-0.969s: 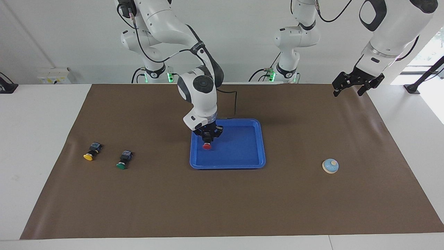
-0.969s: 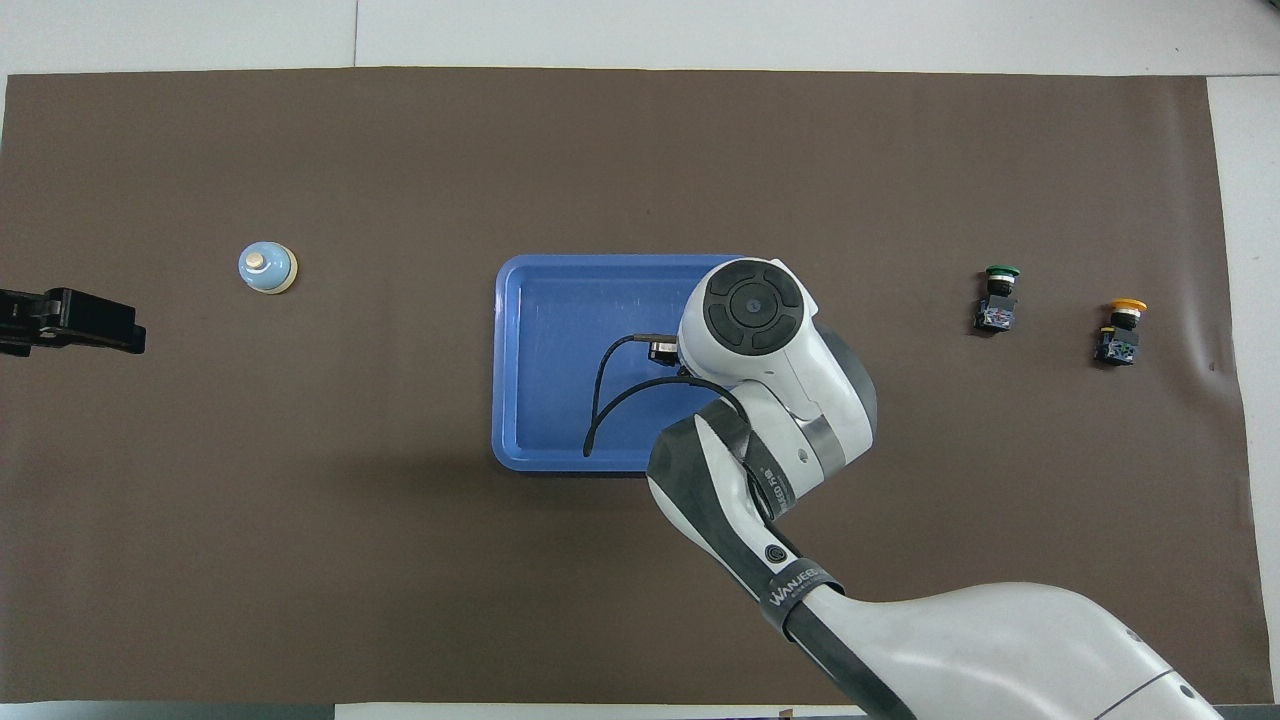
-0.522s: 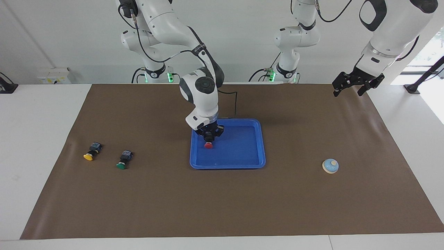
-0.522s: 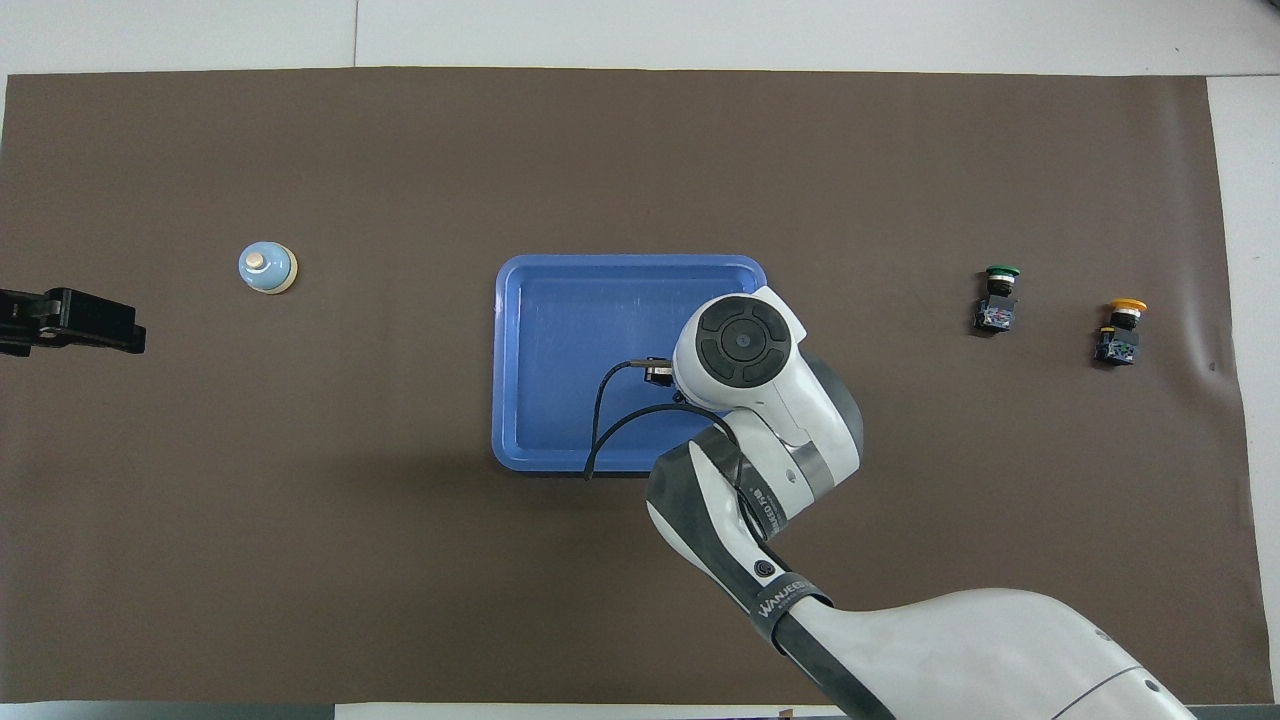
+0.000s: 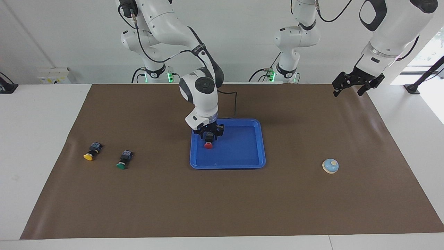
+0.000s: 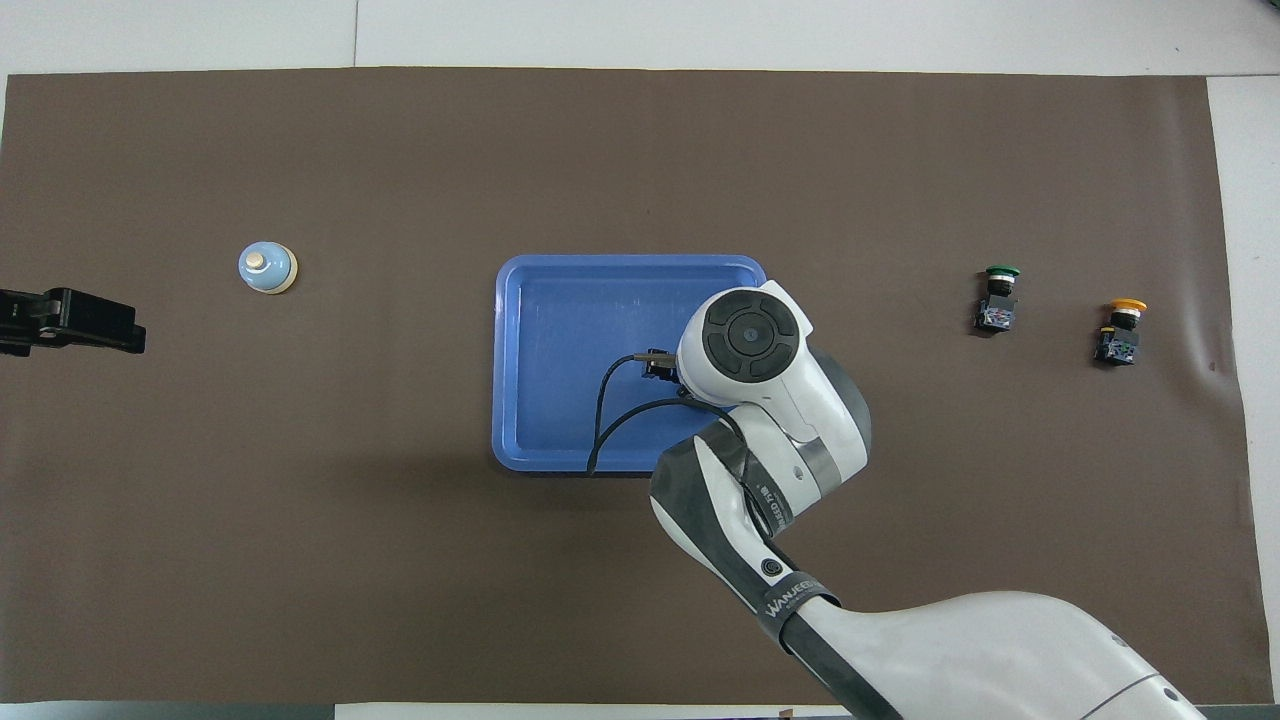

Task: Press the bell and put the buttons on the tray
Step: 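Carry the red button over the blue tray with the right gripper, then release the red button in the tray and withdraw the right gripper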

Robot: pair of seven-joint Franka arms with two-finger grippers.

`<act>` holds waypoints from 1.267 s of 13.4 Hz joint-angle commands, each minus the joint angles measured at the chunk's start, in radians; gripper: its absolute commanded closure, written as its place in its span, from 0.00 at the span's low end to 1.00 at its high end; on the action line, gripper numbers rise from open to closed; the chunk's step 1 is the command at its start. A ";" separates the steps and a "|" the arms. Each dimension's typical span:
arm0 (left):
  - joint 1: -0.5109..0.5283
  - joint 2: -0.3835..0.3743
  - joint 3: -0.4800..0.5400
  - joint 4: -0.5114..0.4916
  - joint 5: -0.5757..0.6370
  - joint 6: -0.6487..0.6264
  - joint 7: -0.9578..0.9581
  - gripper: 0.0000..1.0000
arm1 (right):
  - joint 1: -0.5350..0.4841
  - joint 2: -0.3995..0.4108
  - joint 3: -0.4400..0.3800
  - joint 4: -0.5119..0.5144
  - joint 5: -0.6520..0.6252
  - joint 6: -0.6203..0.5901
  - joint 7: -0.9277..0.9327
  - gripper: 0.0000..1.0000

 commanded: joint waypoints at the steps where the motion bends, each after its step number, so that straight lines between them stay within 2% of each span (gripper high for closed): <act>1: -0.005 -0.018 0.007 -0.016 -0.005 0.001 0.001 0.00 | -0.078 -0.069 -0.003 0.072 0.013 -0.126 0.002 0.00; 5: -0.005 -0.018 0.007 -0.016 -0.005 0.001 0.001 0.00 | -0.259 -0.149 -0.003 0.090 -0.003 -0.184 -0.106 0.00; 8: -0.003 -0.018 0.007 -0.016 -0.005 0.001 0.001 0.00 | -0.408 -0.156 -0.003 0.088 -0.004 -0.197 -0.253 0.00; 11: -0.005 -0.018 0.007 -0.016 -0.004 0.001 0.001 0.00 | -0.537 -0.166 -0.005 0.039 -0.006 -0.187 -0.425 0.00; 13: -0.005 -0.018 0.007 -0.016 -0.005 0.001 0.001 0.00 | -0.589 -0.178 -0.006 -0.042 -0.009 -0.109 -0.504 0.00; 15: -0.005 -0.018 0.007 -0.016 -0.005 0.001 0.001 0.00 | -0.617 -0.170 -0.006 -0.081 -0.010 -0.047 -0.524 0.00; 17: -0.005 -0.018 0.007 -0.016 -0.004 0.001 0.001 0.00 | -0.634 -0.128 -0.005 -0.102 -0.010 0.031 -0.541 0.00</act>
